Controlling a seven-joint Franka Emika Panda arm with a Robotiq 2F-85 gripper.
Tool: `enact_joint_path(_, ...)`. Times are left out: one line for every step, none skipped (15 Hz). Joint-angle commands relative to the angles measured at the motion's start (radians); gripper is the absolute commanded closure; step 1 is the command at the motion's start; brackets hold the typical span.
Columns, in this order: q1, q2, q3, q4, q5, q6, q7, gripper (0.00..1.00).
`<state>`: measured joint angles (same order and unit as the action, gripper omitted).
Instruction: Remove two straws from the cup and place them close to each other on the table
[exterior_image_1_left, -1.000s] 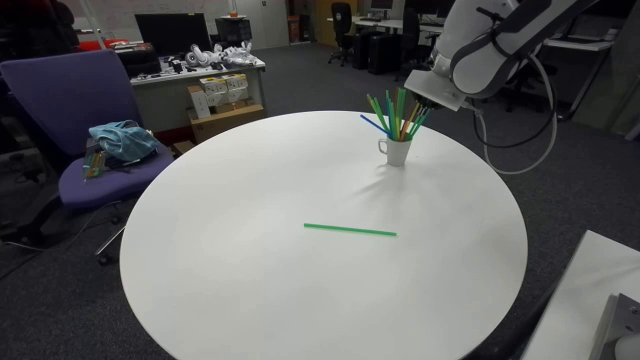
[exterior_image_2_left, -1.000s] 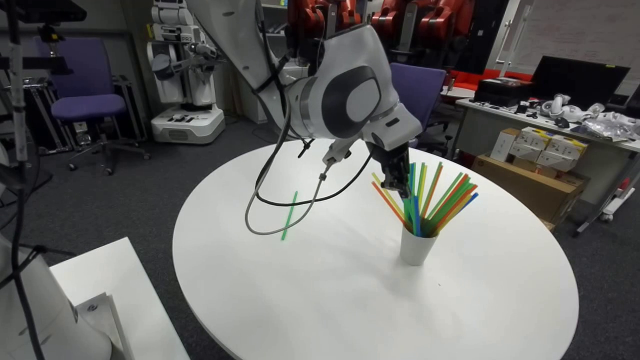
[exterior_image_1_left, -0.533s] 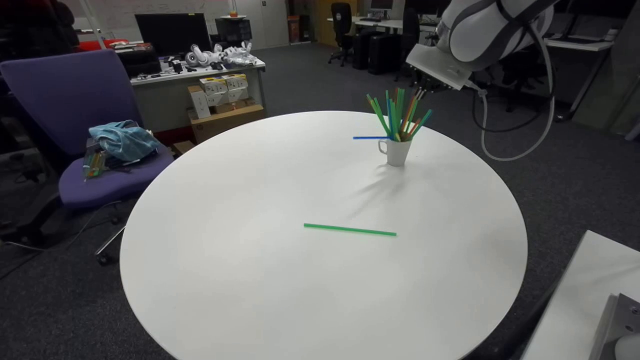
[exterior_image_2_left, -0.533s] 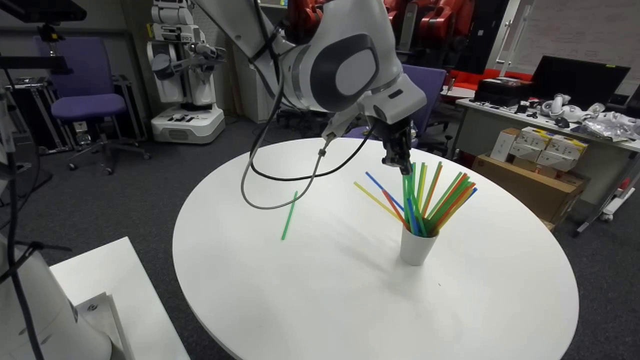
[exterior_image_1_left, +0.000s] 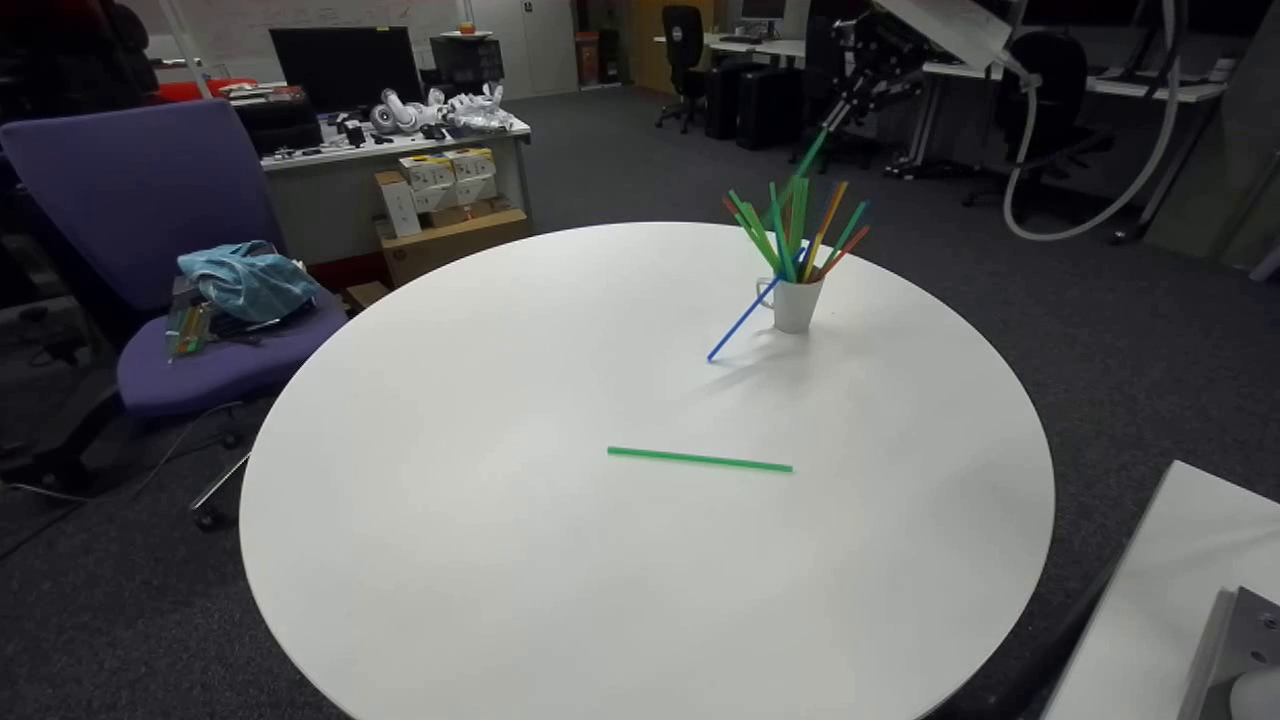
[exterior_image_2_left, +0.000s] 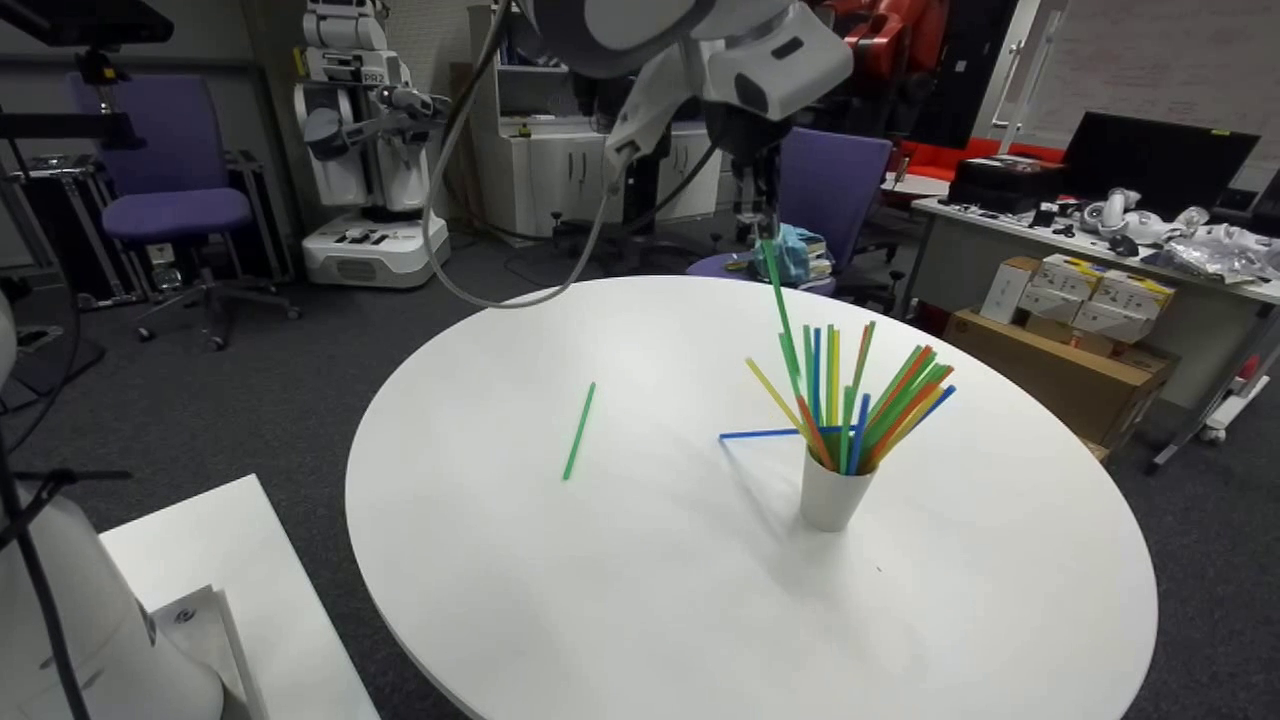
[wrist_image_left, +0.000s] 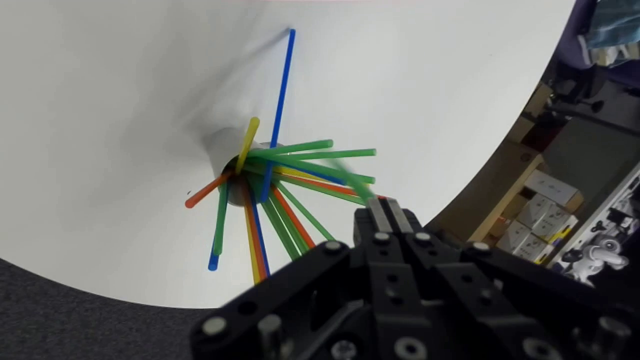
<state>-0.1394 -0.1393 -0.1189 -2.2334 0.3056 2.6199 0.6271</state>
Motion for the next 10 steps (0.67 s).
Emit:
enact_joint_path(0.003,-0.087,-0.027,0.022,0.073,-0.129,-0.108,1.00)
enact_joint_path(0.008,-0.090,-0.035,0.038,0.096,-0.184,-0.135,1.00)
enact_joint_path(0.011,-0.086,-0.041,0.053,0.118,-0.239,-0.155,1.00)
enact_joint_path(0.012,-0.077,-0.046,0.068,0.141,-0.294,-0.174,1.00)
enact_joint_path(0.012,-0.063,-0.050,0.080,0.160,-0.347,-0.188,1.00)
enact_joint_path(0.012,-0.042,-0.052,0.092,0.177,-0.405,-0.201,1.00)
enact_joint_path(0.009,-0.025,-0.051,0.097,0.187,-0.451,-0.207,1.00)
enact_joint_path(0.008,-0.002,-0.051,0.101,0.197,-0.495,-0.215,1.00)
enact_joint_path(0.005,0.023,-0.047,0.103,0.196,-0.525,-0.209,1.00)
enact_joint_path(0.004,0.055,-0.042,0.100,0.199,-0.542,-0.203,1.00)
